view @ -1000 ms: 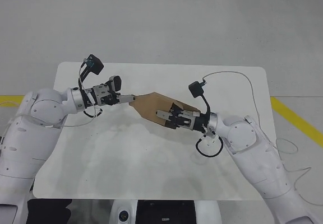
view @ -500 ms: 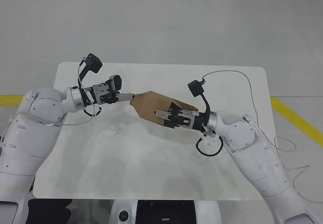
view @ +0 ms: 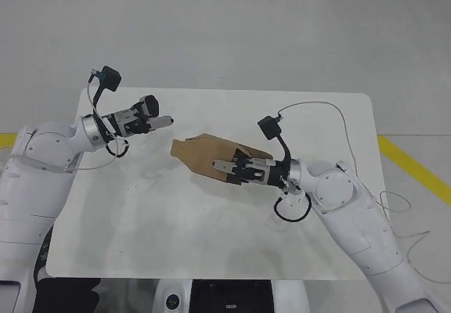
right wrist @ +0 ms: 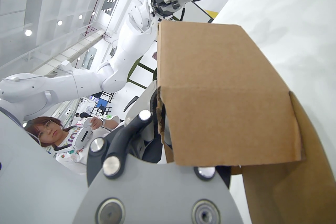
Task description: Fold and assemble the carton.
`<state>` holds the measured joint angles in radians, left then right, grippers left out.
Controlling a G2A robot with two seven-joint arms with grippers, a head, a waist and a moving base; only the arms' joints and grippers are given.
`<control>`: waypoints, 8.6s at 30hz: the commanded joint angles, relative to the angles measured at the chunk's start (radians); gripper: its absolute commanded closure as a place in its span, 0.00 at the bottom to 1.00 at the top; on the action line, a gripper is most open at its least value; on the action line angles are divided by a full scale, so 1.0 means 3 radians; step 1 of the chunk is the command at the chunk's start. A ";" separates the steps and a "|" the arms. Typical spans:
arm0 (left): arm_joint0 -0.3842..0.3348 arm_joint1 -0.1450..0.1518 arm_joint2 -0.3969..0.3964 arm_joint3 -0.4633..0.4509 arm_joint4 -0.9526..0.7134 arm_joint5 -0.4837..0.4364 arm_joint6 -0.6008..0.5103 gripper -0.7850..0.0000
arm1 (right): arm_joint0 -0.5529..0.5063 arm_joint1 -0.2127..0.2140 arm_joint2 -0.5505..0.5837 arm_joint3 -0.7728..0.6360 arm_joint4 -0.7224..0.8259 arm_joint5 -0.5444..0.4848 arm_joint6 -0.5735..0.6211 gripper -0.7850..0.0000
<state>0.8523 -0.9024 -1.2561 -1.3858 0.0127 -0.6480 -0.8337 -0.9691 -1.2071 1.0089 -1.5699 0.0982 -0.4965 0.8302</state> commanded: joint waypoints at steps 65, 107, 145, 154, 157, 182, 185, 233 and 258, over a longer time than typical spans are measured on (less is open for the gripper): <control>-0.0052 0.0021 0.0196 0.0051 -0.0125 -0.0239 -0.0286 0.00 | -0.0068 0.0013 0.0164 -0.0015 0.0044 -0.0165 -0.0180 1.00; -0.0076 0.0043 0.0266 0.0082 -0.0144 -0.0314 -0.0309 0.00 | -0.0066 0.0009 0.0136 0.0064 -0.0040 -0.0085 -0.0167 1.00; 0.0053 0.0068 0.0289 -0.0165 0.0255 -0.0251 -0.0056 0.00 | 0.0002 -0.0017 0.0012 0.0009 0.0036 -0.0101 -0.0174 1.00; 0.0014 0.0046 0.0392 -0.0161 0.0253 -0.0267 -0.0058 0.00 | 0.0070 -0.0044 -0.0065 0.0073 0.0102 -0.0184 -0.0187 1.00; 0.0016 0.0045 0.0409 -0.0175 0.0229 -0.0294 -0.0079 0.00 | 0.0079 -0.0050 -0.0075 0.0087 0.0118 -0.0212 -0.0196 1.00; -0.0062 0.0036 0.0532 -0.0126 -0.0250 -0.0412 -0.0359 0.00 | 0.0151 -0.0087 -0.0162 0.0186 0.0237 -0.0323 -0.0127 1.00; -0.0070 0.0037 0.0530 -0.0077 -0.0280 -0.0433 -0.0358 0.00 | 0.0135 -0.0085 -0.0147 0.0209 0.0270 -0.0364 -0.0120 1.00; -0.0369 0.0096 0.0736 0.0412 -0.0545 -0.0746 -0.0350 0.00 | 0.0137 -0.0062 -0.0123 0.0375 0.0252 0.0091 0.0198 1.00; 0.0177 0.0072 0.0623 -0.0194 0.2962 -0.1214 0.2010 0.00 | 0.0599 -0.0255 -0.0579 0.1600 0.0561 0.0326 0.0540 0.00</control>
<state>0.9079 -0.8797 -1.0777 -1.4455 0.8407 -1.0123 -0.2766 -0.7919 -1.2821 0.8360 -1.0940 0.2673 -0.3937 0.9963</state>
